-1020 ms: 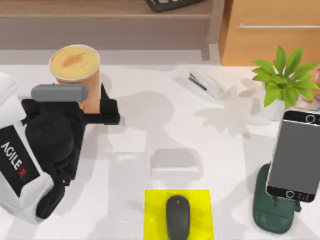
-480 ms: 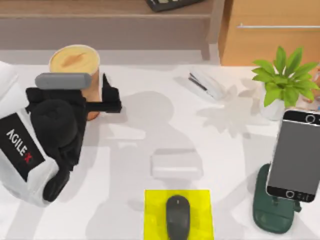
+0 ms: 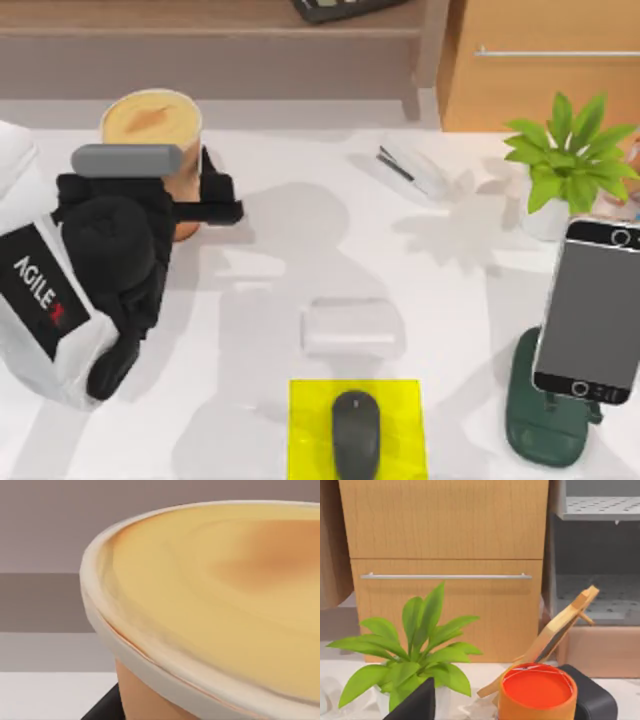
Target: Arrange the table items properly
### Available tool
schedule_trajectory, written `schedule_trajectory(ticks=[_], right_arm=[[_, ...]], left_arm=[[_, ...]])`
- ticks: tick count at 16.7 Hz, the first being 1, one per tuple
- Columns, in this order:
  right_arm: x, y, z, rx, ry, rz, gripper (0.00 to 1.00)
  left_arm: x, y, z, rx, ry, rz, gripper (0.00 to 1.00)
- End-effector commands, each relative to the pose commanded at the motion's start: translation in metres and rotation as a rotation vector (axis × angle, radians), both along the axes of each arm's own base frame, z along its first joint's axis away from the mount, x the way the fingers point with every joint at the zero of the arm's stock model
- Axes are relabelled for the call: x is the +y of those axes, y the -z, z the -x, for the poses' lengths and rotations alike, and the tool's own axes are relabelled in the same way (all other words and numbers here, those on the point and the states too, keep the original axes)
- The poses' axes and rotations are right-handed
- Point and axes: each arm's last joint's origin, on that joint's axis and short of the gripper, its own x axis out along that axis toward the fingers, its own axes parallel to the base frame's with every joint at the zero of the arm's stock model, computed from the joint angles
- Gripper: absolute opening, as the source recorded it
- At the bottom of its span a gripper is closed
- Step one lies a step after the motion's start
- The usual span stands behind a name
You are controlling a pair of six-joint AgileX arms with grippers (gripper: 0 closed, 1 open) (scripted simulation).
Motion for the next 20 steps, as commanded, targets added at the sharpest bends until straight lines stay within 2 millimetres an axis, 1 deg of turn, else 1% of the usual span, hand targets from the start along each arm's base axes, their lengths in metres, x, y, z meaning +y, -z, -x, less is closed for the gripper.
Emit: schedule_trajectory(ticks=[9,10,18,20], right_arm=[[0.0000,0.0000,0.0000,0.000,0.000,0.000,1.00],[0.0000,0.0000,0.0000,0.000,0.000,0.000,1.00],[0.0000,0.0000,0.0000,0.000,0.000,0.000,1.00],[0.0000,0.0000,0.0000,0.000,0.000,0.000,1.00]], left_arm=[[0.0000,0.0000,0.0000,0.000,0.000,0.000,0.02],[0.0000,0.0000,0.0000,0.000,0.000,0.000,0.00],[-0.0004,0.0000,0.0004,0.001,0.002,-0.002,0.00],[-0.0004,-0.0026,0.0004,0.000,0.002,-0.002,0.00]])
